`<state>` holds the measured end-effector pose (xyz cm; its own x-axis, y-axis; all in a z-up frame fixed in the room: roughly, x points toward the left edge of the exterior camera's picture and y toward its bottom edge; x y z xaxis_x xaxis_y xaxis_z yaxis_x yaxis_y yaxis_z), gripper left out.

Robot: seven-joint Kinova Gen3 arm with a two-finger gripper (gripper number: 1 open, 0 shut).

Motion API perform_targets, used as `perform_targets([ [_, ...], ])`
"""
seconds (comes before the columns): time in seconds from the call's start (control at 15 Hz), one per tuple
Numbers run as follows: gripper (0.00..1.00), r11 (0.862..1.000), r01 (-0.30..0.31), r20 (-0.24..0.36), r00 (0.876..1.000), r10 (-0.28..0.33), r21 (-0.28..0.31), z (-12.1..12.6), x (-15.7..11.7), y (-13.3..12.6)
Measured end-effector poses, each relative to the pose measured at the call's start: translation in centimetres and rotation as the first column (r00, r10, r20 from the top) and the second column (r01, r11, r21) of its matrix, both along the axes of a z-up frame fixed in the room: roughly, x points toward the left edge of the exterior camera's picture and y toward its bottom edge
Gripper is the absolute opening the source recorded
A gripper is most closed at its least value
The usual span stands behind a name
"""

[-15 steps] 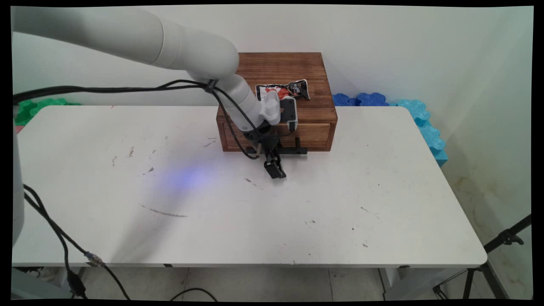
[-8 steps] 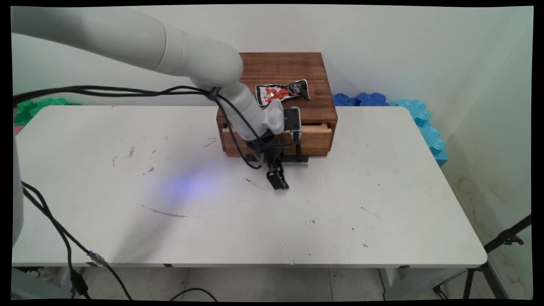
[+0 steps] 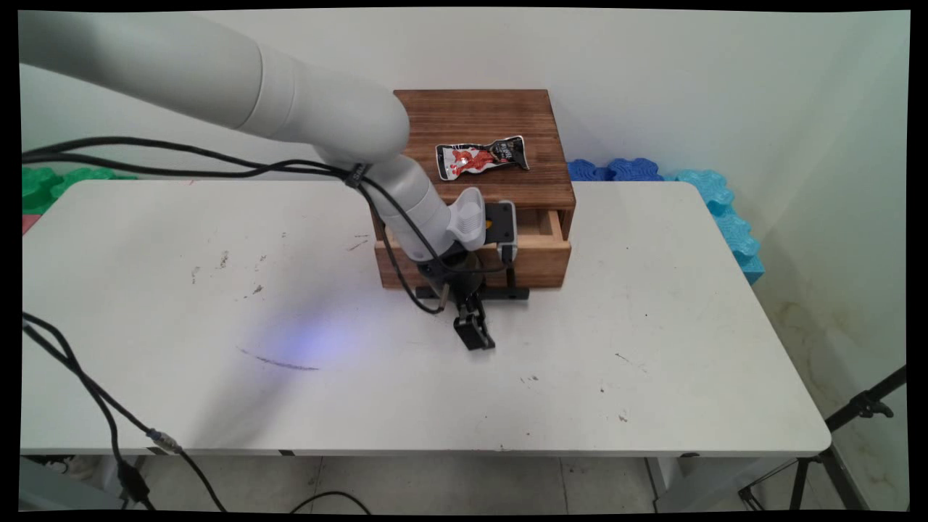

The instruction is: Open the drawer

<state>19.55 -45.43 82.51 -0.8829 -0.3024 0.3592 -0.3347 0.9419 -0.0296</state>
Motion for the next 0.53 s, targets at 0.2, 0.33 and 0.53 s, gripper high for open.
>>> perform_targets([
  [0.2,1.0,1.0,0.004,0.002,1.0,-0.004,0.015,0.2,-0.2,1.8],
  [0.33,1.0,1.0,0.004,0.008,1.0,-0.005,0.022,0.3,-0.1,3.0],
  [0.53,1.0,1.0,0.007,0.016,1.0,-0.007,0.023,0.4,0.0,4.5],
])
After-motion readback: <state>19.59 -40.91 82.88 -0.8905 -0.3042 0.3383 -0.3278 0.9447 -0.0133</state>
